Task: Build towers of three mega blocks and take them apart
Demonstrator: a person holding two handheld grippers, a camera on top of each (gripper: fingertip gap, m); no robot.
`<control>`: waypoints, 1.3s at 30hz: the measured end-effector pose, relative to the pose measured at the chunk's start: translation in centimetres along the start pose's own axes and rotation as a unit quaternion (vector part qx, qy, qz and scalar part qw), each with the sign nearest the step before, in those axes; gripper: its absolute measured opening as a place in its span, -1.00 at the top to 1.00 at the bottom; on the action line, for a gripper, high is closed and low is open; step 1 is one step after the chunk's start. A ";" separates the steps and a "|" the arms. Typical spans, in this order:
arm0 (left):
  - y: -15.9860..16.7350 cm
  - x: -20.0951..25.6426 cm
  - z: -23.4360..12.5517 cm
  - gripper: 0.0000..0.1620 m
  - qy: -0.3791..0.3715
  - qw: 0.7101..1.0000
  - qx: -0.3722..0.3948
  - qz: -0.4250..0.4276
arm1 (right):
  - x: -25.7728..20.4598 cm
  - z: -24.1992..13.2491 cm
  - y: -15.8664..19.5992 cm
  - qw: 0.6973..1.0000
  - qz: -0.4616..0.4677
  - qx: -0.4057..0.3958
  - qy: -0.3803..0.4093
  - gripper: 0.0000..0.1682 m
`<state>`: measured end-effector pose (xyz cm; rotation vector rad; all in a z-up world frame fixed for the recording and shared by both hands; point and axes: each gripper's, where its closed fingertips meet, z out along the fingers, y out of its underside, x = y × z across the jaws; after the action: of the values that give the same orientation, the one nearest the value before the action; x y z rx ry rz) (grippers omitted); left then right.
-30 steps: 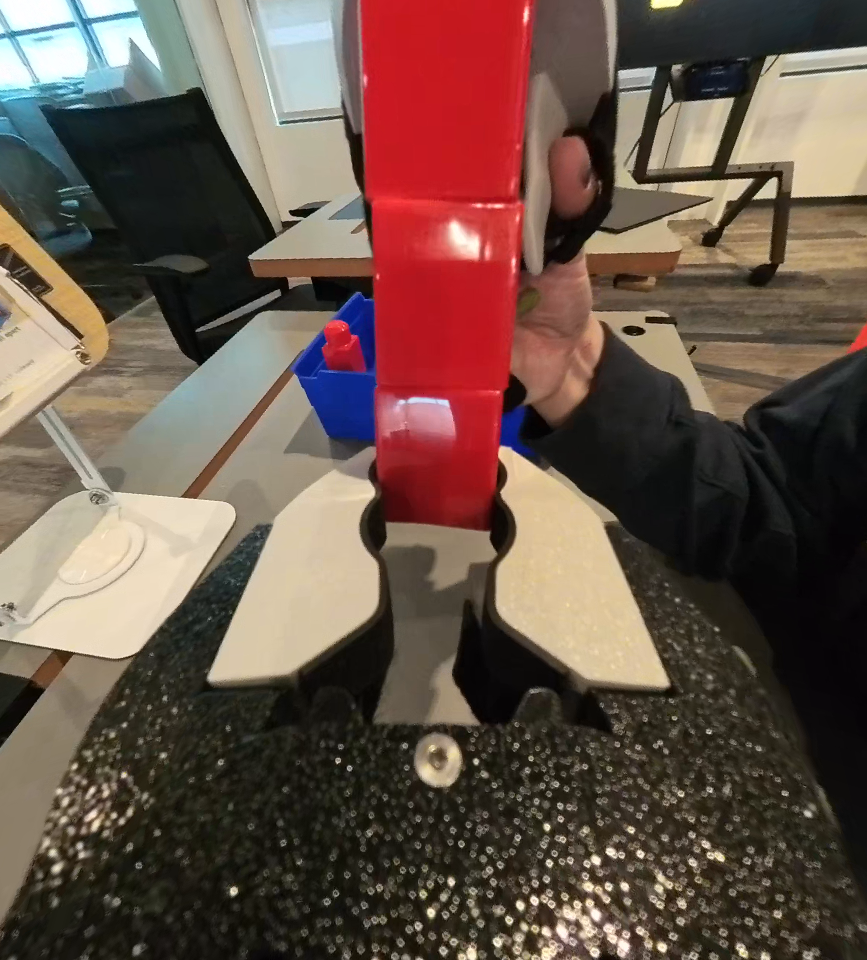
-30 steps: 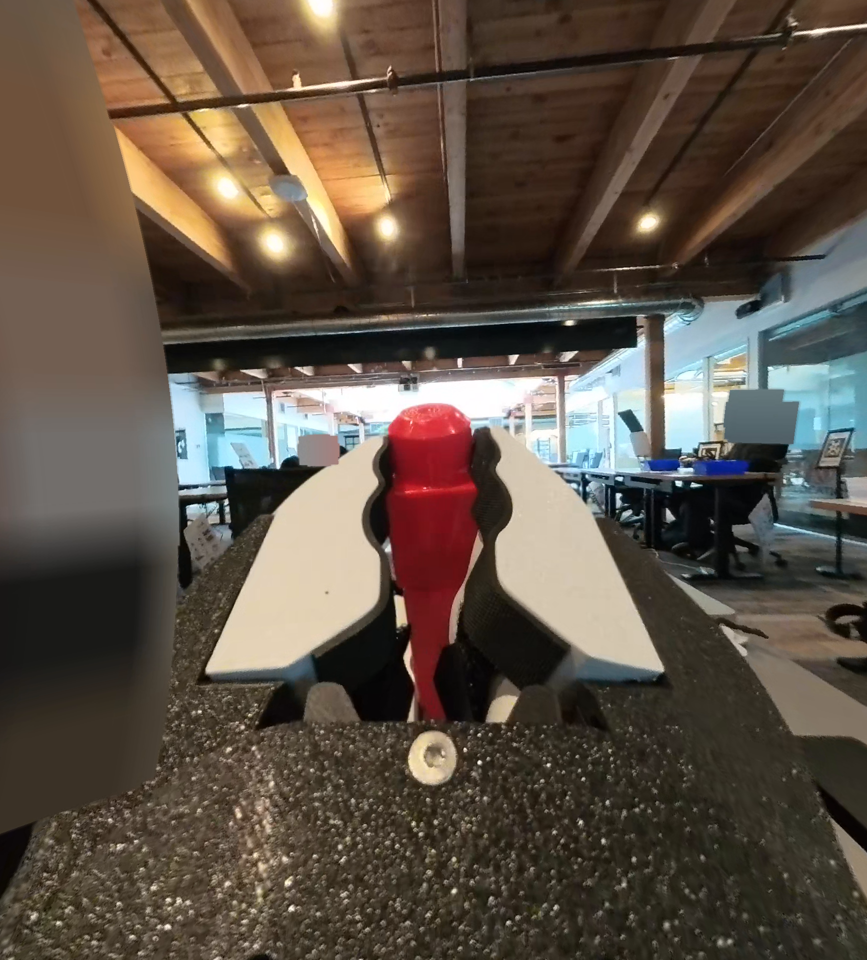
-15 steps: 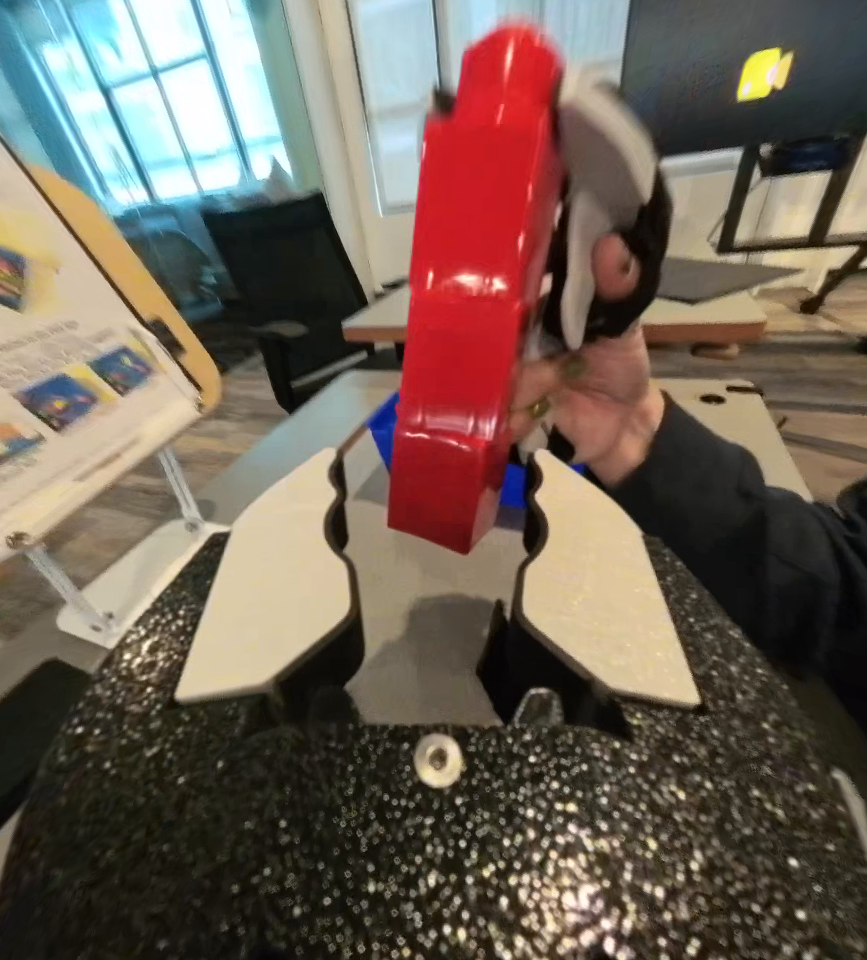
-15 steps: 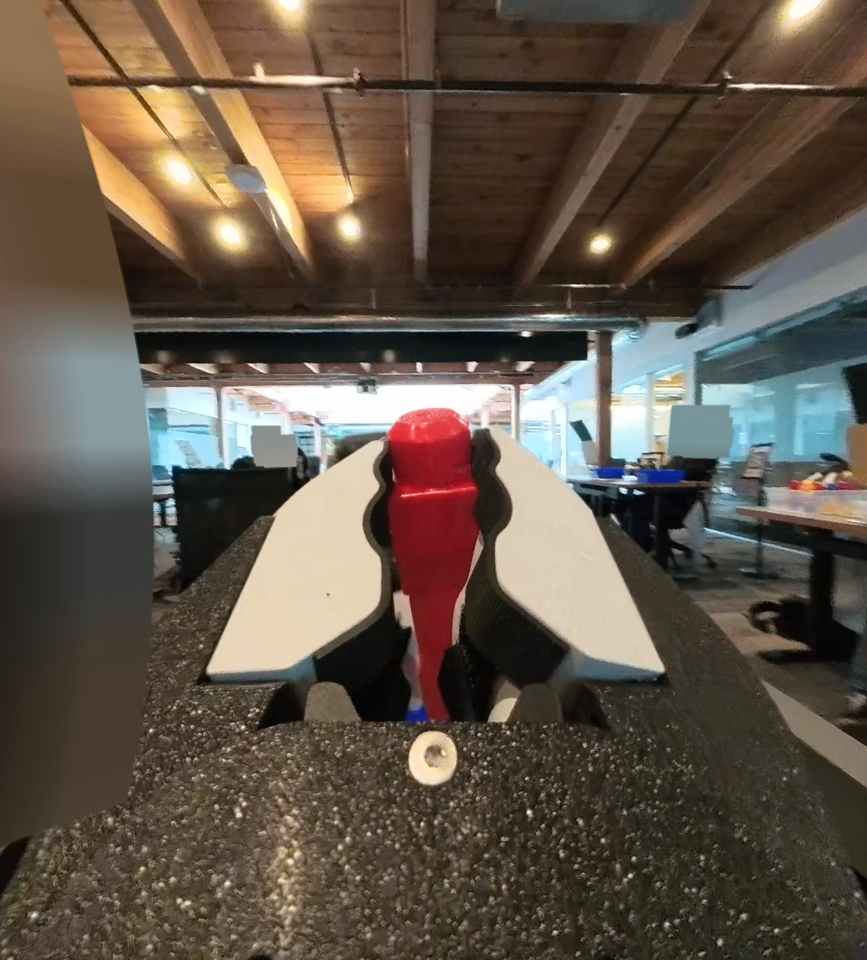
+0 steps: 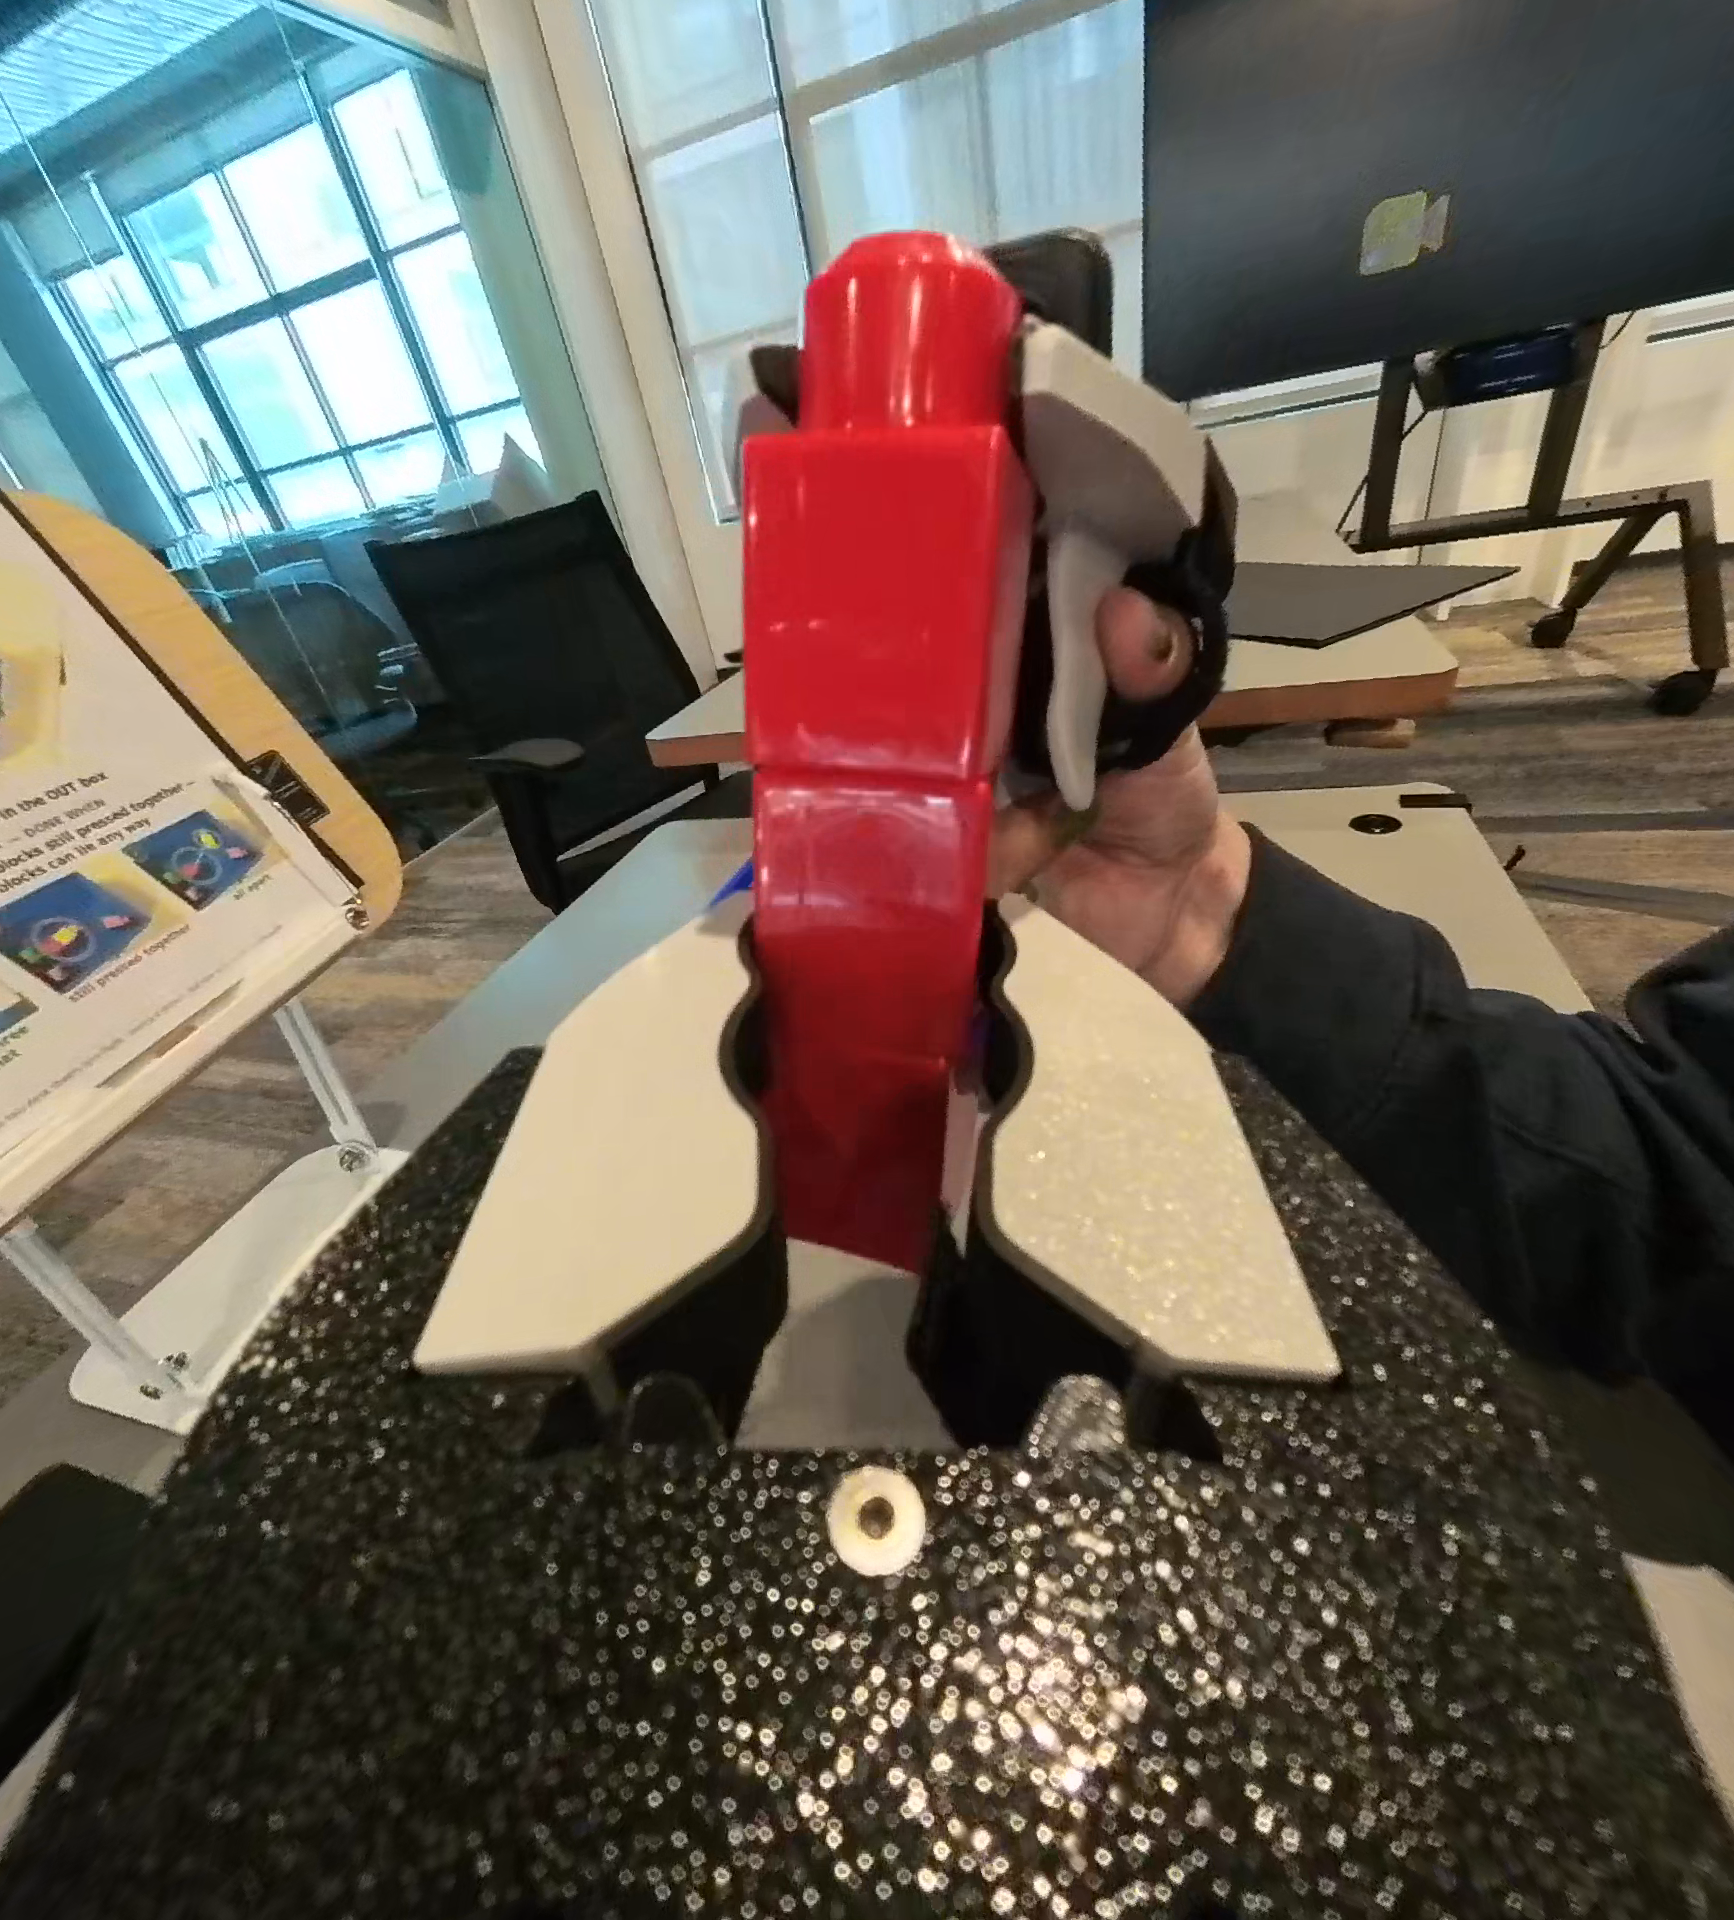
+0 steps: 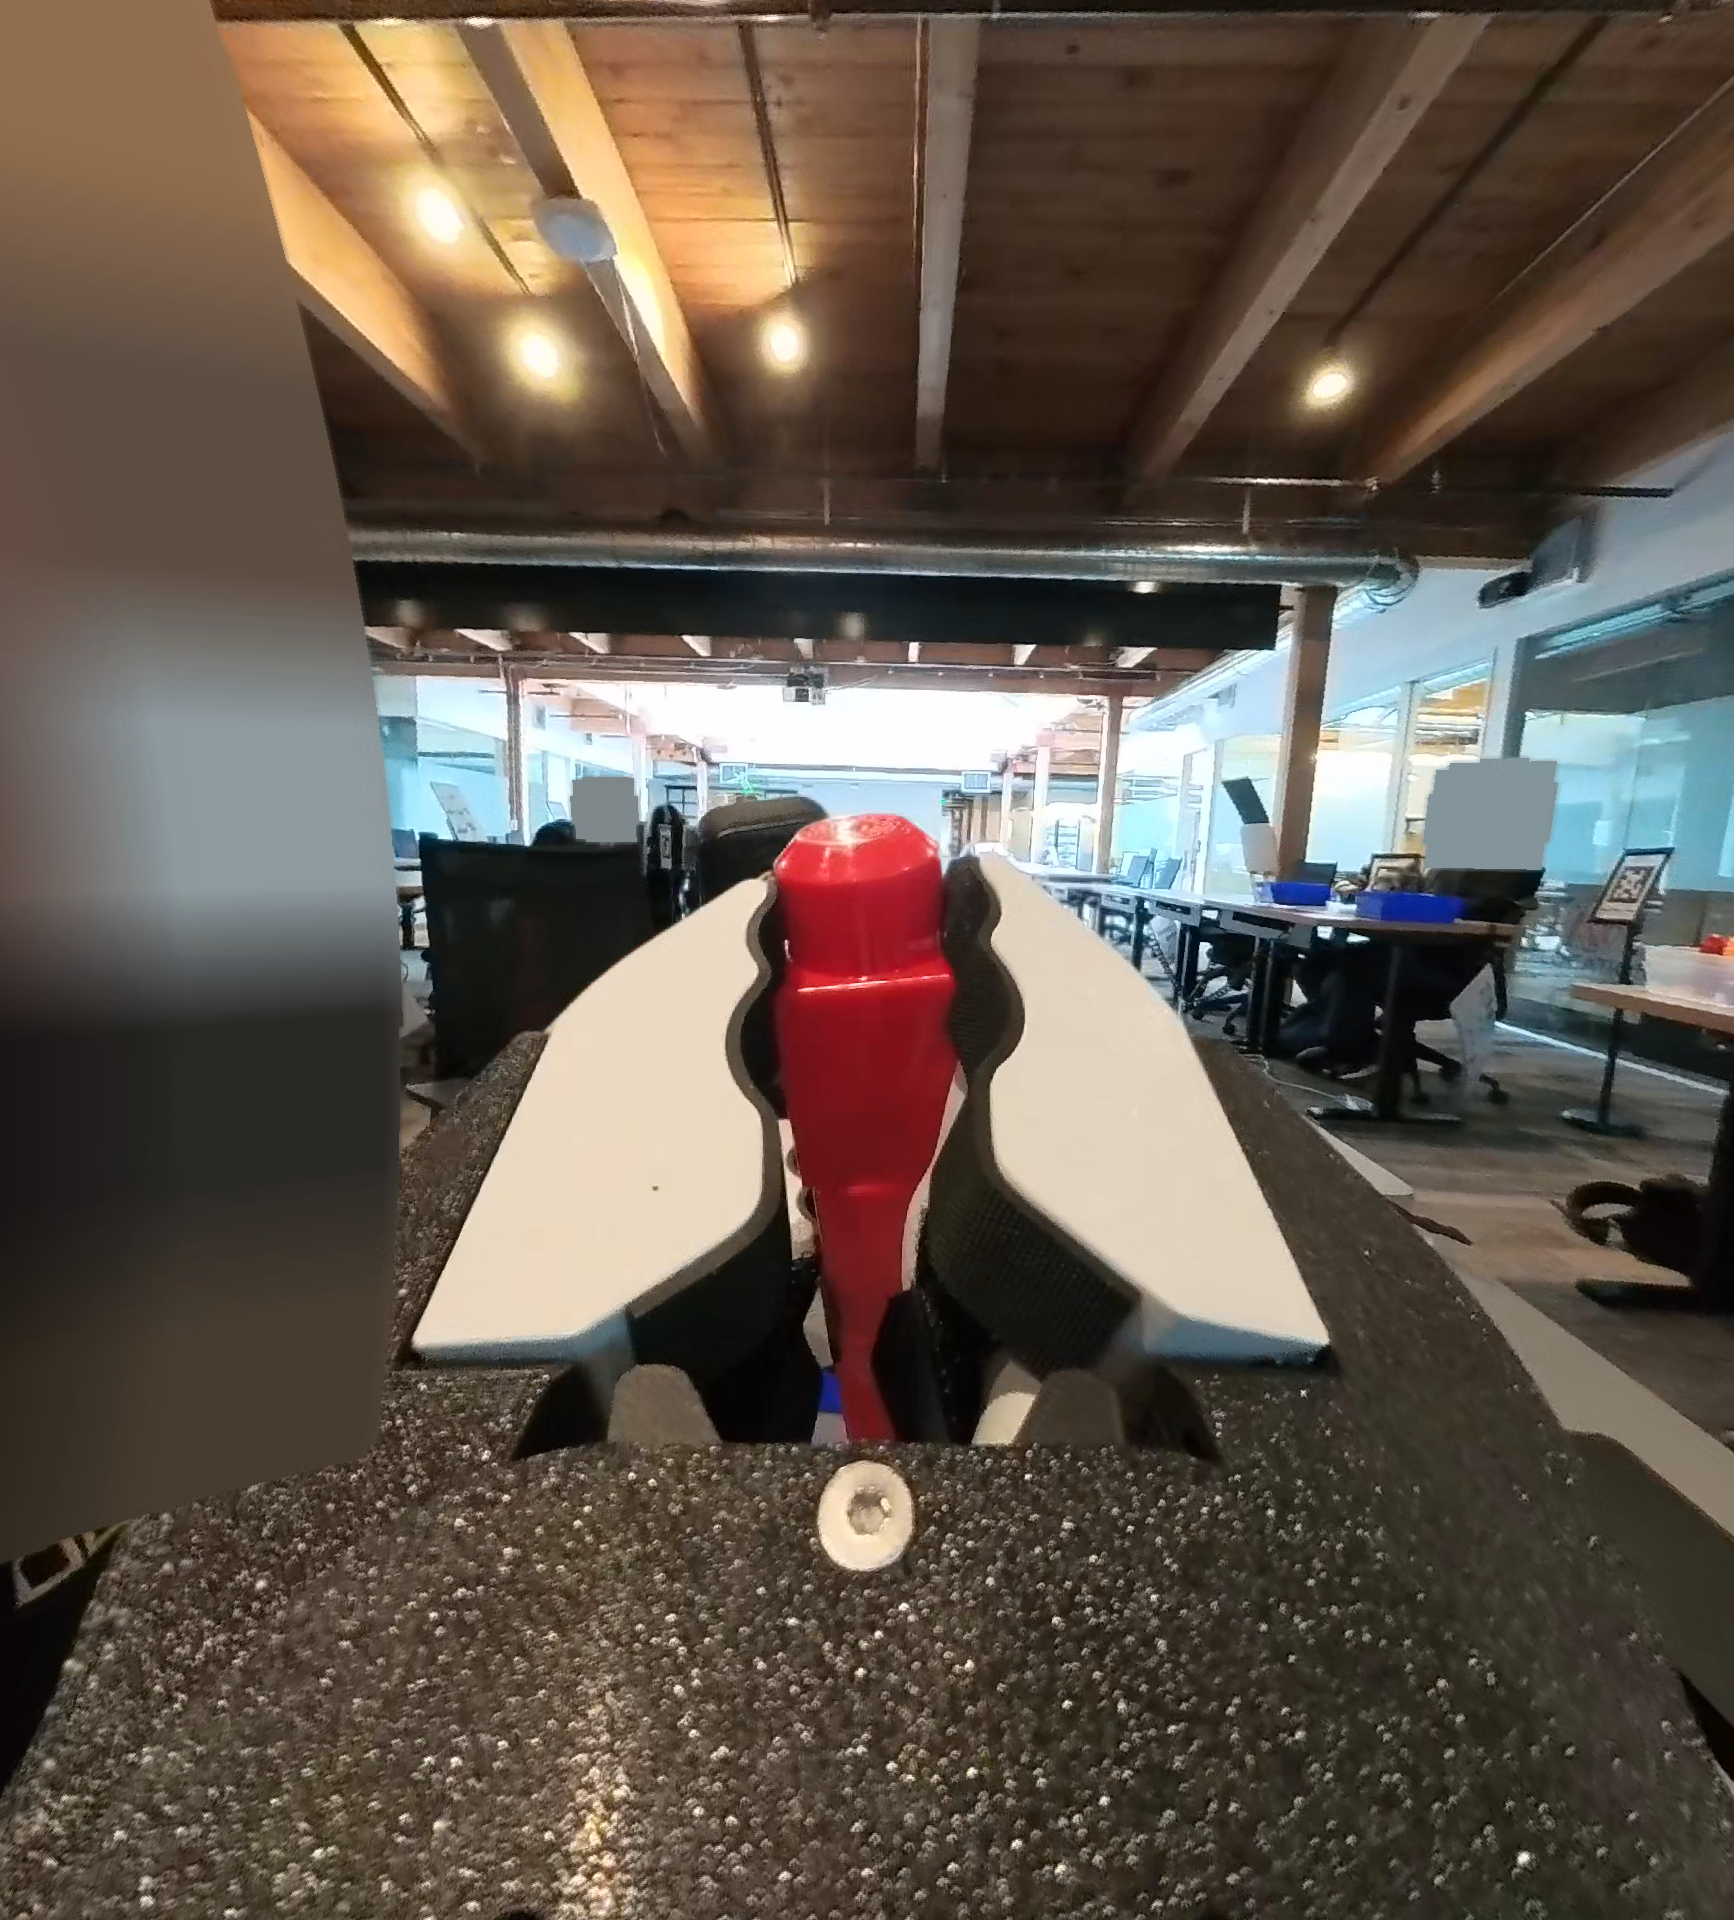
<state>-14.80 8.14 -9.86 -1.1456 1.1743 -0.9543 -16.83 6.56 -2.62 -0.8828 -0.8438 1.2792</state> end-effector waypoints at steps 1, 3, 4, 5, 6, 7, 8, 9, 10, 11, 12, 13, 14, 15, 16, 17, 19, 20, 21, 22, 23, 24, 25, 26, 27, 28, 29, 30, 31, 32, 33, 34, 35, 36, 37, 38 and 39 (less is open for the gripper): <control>0.0 -0.1 0.0 0.54 -0.002 1.000 0.002 0.000 | 0.1 0.0 0.0 1.000 0.000 0.001 0.004 0.64; -0.1 -0.2 0.1 0.54 -0.006 1.000 0.003 -0.006 | 0.4 0.0 -0.1 1.000 -0.001 0.002 0.017 0.64; 0.0 -0.2 0.1 0.54 -0.007 1.000 0.002 -0.009 | 0.5 0.0 -0.1 1.000 -0.005 -0.001 0.024 0.64; 0.0 -0.2 0.1 0.54 -0.006 1.000 0.000 -0.011 | 0.6 0.0 -0.1 1.000 -0.008 -0.004 0.027 0.64; 0.1 -0.2 0.2 0.54 -0.003 1.000 -0.001 -0.014 | 0.5 -0.1 -0.1 1.000 -0.013 -0.005 0.027 0.64; 0.1 0.0 0.2 0.54 0.001 1.000 -0.004 -0.013 | 0.4 -0.2 -0.1 0.999 -0.026 -0.004 0.026 0.64; 0.3 0.2 0.2 0.53 0.006 1.000 -0.011 -0.008 | 0.2 -0.3 -0.1 0.999 -0.042 -0.004 0.023 0.65; 0.5 0.4 0.2 0.53 0.013 1.000 -0.021 -0.002 | -0.1 -0.5 0.1 0.998 -0.052 -0.011 0.016 0.65; 0.8 0.8 0.2 0.53 0.023 0.999 -0.032 0.005 | -0.2 -0.7 0.5 0.998 -0.050 -0.027 0.013 0.51; 1.1 1.0 0.3 0.53 0.027 0.999 -0.042 0.014 | -0.3 -0.8 0.9 0.998 -0.041 -0.048 0.006 0.40; 1.3 1.1 0.4 0.53 0.026 0.998 -0.049 0.023 | -0.4 -1.0 1.2 0.997 -0.039 -0.061 0.004 0.37; 1.4 1.2 0.5 0.53 0.025 0.998 -0.054 0.026 | -0.5 -1.2 1.3 0.997 -0.046 -0.067 0.003 0.37; 1.6 1.2 0.6 0.54 0.025 0.998 -0.056 0.025 | -0.8 -1.3 1.3 0.996 -0.054 -0.071 -0.003 0.43; 1.6 1.2 0.7 0.54 0.025 0.998 -0.058 0.023 | -1.2 -1.5 1.3 0.995 -0.061 -0.079 -0.011 0.59; 1.7 1.1 0.8 0.54 0.026 0.998 -0.056 0.020 | -1.1 -1.6 1.4 0.994 -0.071 -0.086 -0.003 0.64; 1.7 1.1 0.8 0.54 0.026 0.998 -0.053 0.016 | -1.0 -1.6 1.4 0.993 -0.078 -0.091 0.004 0.64; 1.6 0.9 0.9 0.53 0.021 0.999 -0.046 0.012 | -0.9 -1.6 1.3 0.993 -0.074 -0.092 0.008 0.64; 1.5 0.6 0.8 0.52 0.011 0.999 -0.041 0.015 | -0.7 -1.5 1.2 0.993 -0.074 -0.086 0.011 0.64; 1.4 0.4 0.8 0.49 0.002 0.999 -0.040 0.019 | -0.5 -1.5 1.2 0.994 -0.073 -0.083 0.017 0.64; 1.6 0.3 0.7 0.39 -0.002 0.999 -0.045 0.025 | -0.2 -1.5 1.2 0.994 -0.070 -0.080 0.023 0.64; 1.9 0.1 0.6 0.26 -0.007 0.998 -0.058 0.031 | -0.1 -1.4 1.1 0.995 -0.065 -0.074 0.022 0.64; 2.5 -0.3 0.5 0.09 -0.018 0.996 -0.077 0.038 | -0.1 -1.5 0.7 0.997 -0.056 -0.058 0.017 0.64; 3.1 -0.6 0.3 0.01 -0.025 0.994 -0.093 0.044 | -0.2 -1.6 0.3 0.998 -0.048 -0.043 0.009 0.64; 3.4 -0.8 0.2 -0.04 -0.023 0.994 -0.099 0.043 | -0.3 -1.8 0.1 0.998 -0.043 -0.036 0.006 0.64; 3.3 -0.7 0.1 -0.04 -0.015 0.995 -0.094 0.037 | -0.2 -1.9 0.0 0.998 -0.043 -0.035 0.008 0.64; 3.0 -0.5 0.1 0.02 -0.005 0.996 -0.081 0.030 | -0.1 -2.0 0.0 0.998 -0.044 -0.035 0.011 0.64; 2.7 -0.2 0.1 0.13 0.005 0.998 -0.066 0.024 | -0.1 -2.1 -0.1 0.998 -0.043 -0.034 0.010 0.64; 2.4 -0.1 0.1 0.27 0.010 0.998 -0.056 0.022 | -0.2 -2.1 -0.2 0.999 -0.040 -0.031 0.007 0.64; 2.4 -0.1 0.0 0.44 0.012 0.998 -0.052 0.023 | -0.1 -2.1 -0.2 0.999 -0.040 -0.027 0.007 0.64; 2.5 -0.2 0.1 0.48 0.012 0.998 -0.054 0.023 | 0.0 -2.1 -0.2 0.999 -0.040 -0.028 0.010 0.64; 2.6 -0.3 0.1 0.48 0.010 0.998 -0.058 0.022 | 0.1 -2.1 -0.1 0.999 -0.040 -0.031 0.013 0.64; 2.6 -0.4 0.1 0.48 0.007 0.998 -0.059 0.022 | 0.2 -2.0 0.0 0.999 -0.040 -0.031 0.016 0.64; 2.6 -0.5 0.1 0.49 0.003 0.998 -0.058 0.025 | 0.3 -2.0 -0.1 0.999 -0.038 -0.028 0.018 0.64; 2.6 -0.6 0.1 0.49 -0.004 0.998 -0.060 0.029 | 0.5 -2.1 -0.1 0.999 -0.038 -0.026 0.021 0.64; 2.6 -0.8 0.1 0.49 -0.012 0.997 -0.064 0.032 | 0.6 -2.1 -0.1 0.998 -0.040 -0.026 0.027 0.64; 2.6 -1.0 0.1 0.49 -0.022 0.997 -0.067 0.037 | 0.8 -2.2 -0.1 0.998 -0.043 -0.027 0.034 0.64; 2.7 -1.2 0.2 0.50 -0.032 0.996 -0.069 0.040 | 1.0 -2.2 -0.2 0.998 -0.046 -0.027 0.040 0.64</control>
<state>-14.89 9.85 -12.24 -1.2207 1.2400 -0.7792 -14.70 7.37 -3.39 -0.9222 -0.8486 1.1387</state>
